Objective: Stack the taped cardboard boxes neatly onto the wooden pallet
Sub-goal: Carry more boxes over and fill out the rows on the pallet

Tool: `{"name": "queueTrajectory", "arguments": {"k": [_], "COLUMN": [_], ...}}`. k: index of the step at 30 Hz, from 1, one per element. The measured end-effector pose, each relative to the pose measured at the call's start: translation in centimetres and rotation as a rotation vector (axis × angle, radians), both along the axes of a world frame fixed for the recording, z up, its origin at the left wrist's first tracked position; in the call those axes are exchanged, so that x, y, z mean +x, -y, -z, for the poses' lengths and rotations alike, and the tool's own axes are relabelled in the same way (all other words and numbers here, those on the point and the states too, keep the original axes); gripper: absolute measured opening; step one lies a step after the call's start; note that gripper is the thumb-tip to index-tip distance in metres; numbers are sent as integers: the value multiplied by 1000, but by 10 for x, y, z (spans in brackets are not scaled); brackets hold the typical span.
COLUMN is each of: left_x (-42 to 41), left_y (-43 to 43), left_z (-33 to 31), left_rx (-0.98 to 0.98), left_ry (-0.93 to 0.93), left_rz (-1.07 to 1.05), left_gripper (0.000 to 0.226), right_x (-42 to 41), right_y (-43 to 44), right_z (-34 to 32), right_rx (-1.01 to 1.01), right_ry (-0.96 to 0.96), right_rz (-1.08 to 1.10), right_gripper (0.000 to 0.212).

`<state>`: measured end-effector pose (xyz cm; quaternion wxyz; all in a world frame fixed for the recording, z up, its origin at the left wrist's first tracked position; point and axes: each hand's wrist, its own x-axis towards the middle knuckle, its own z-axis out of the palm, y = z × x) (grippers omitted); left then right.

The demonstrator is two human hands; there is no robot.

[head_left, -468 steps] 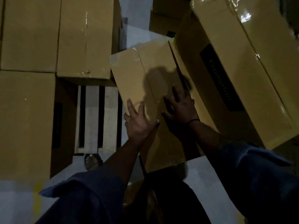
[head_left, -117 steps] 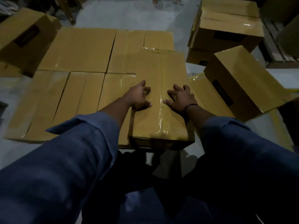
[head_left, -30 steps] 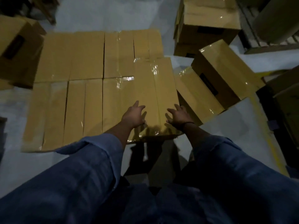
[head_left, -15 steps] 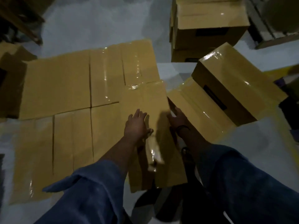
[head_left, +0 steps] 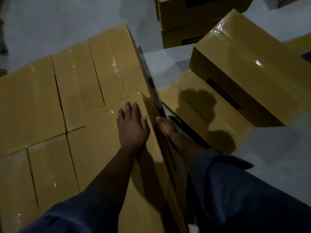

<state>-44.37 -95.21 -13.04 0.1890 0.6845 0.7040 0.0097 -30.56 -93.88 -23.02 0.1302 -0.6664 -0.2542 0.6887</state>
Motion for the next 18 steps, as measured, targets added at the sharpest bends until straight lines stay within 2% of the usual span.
{"name": "queueTrajectory", "arguments": {"k": [4,8,18], "left_x": [2,4,3], "left_y": [1,4,3], "left_z": [17,25,36], "left_rx": [42,94,146], "left_ry": [26,70,91], "left_rz": [-36,-79,-96], "left_gripper": [64,62,62], "right_x": [-6,-18,-26], "right_y": [-4,-4,-5], "right_z": [28,37,41], "right_rx": [-7,-58,-42], "right_ry": [23,-41,-114], "right_rz": [52,119,156], "right_gripper": [53,64,61]}}
